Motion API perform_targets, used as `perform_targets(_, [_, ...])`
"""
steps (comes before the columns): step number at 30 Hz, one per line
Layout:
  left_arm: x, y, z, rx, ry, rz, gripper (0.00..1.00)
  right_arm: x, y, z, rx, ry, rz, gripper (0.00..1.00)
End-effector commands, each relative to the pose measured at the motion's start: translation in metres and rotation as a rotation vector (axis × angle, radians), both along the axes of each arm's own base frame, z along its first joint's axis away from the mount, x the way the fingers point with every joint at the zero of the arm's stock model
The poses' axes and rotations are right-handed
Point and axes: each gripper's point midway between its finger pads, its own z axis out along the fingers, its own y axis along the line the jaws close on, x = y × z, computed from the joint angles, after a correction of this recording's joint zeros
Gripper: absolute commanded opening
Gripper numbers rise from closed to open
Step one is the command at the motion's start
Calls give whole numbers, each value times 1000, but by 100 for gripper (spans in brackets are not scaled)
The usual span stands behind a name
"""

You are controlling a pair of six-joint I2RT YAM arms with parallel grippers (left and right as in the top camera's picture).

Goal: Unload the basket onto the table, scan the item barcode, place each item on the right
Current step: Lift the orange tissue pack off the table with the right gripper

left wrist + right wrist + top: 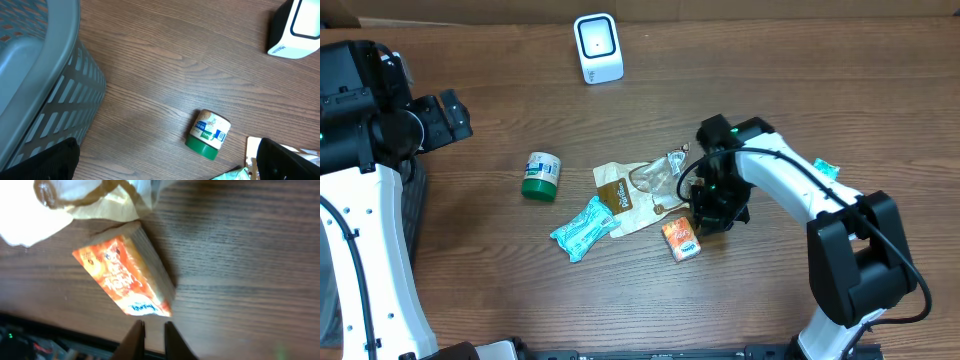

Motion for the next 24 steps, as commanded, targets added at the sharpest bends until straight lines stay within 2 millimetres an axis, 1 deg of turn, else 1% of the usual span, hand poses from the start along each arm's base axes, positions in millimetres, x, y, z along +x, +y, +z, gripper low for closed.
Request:
perform_targets(1, [-2, 0, 5, 11, -15, -2, 99, -7, 3, 8, 72, -22, 80, 18])
perform_targets(2, [-2, 0, 5, 11, -15, -2, 100, -11, 2, 5, 73, -13, 93, 21])
perform_targets(4, [-2, 0, 5, 11, -15, -2, 100, -16, 0, 1, 73, -3, 110, 24])
perform_targets(7, [-2, 0, 5, 11, -15, -2, 99, -21, -1, -8, 81, 1, 119, 25])
perform_targets(15, [-2, 0, 5, 11, -15, -2, 99, -26, 13, -28, 190, -22, 109, 26])
perform_targets(22, [-2, 0, 5, 11, -15, -2, 99, -27, 17, -38, 226, -41, 99, 26])
perform_targets(24, [-2, 0, 5, 11, -15, -2, 99, -27, 17, -42, 228, -49, 98, 23])
